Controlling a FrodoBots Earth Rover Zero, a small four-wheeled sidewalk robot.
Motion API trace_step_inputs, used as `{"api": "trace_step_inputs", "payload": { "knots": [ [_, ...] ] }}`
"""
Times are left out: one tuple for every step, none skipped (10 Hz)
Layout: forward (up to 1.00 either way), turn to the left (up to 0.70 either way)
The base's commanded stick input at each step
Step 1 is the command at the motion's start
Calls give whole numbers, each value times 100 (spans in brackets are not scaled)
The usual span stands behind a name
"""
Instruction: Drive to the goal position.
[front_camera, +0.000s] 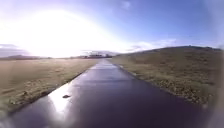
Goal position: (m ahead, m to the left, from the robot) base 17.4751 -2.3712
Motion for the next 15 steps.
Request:
{"api": "trace_step_inputs", "payload": {
  "knots": [
    [100,29],
    [100,12],
    [100,6],
    [100,2],
    [100,2],
    [100,2],
    [100,2],
    [100,2],
    [100,2],
    [100,2],
    [100,2],
    [100,2],
    [100,2],
    [100,2],
    [100,2]
  ]
}}
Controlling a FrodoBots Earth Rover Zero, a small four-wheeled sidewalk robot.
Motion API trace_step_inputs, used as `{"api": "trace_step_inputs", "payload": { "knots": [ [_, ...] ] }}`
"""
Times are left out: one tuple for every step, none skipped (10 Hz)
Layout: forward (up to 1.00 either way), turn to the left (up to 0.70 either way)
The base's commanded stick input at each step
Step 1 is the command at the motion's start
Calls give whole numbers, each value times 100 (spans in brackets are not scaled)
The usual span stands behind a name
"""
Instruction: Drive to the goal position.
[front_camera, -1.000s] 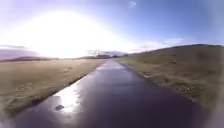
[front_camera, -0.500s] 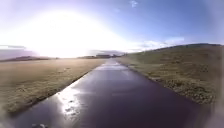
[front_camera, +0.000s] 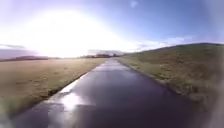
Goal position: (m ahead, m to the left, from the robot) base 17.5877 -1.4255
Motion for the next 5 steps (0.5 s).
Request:
{"api": "trace_step_inputs", "payload": {
  "knots": [
    [100,2],
    [100,2],
    [100,2],
    [100,2],
    [100,2]
  ]
}}
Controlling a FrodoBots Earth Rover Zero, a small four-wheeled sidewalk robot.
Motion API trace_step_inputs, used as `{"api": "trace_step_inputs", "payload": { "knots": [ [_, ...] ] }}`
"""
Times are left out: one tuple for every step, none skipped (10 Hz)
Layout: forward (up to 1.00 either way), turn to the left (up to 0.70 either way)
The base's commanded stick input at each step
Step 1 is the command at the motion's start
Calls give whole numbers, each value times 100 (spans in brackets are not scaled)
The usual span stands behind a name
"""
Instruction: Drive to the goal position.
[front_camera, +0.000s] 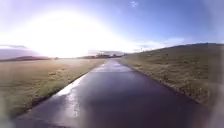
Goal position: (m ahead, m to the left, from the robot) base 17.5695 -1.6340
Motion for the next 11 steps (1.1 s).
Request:
{"api": "trace_step_inputs", "payload": {
  "knots": [
    [100,2],
    [100,2],
    [100,2],
    [100,2],
    [100,2],
    [100,2],
    [100,1],
    [100,-12],
    [100,-24],
    [100,-26],
    [100,-22]
  ]
}}
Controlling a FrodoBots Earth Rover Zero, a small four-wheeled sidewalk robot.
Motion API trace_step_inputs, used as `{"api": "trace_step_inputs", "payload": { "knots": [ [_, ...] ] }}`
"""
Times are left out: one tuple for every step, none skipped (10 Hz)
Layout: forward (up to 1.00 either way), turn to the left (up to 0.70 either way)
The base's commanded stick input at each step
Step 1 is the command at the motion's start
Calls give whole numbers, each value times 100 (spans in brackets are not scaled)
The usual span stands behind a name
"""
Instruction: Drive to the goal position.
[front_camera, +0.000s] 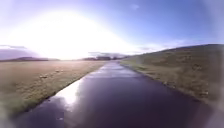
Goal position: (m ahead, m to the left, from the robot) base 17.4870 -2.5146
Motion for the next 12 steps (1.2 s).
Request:
{"api": "trace_step_inputs", "payload": {
  "knots": [
    [100,-7],
    [100,0],
    [100,0],
    [100,0],
    [100,0],
    [100,0],
    [100,0],
    [100,0],
    [100,0],
    [100,0],
    [100,0],
    [100,0]
  ]
}}
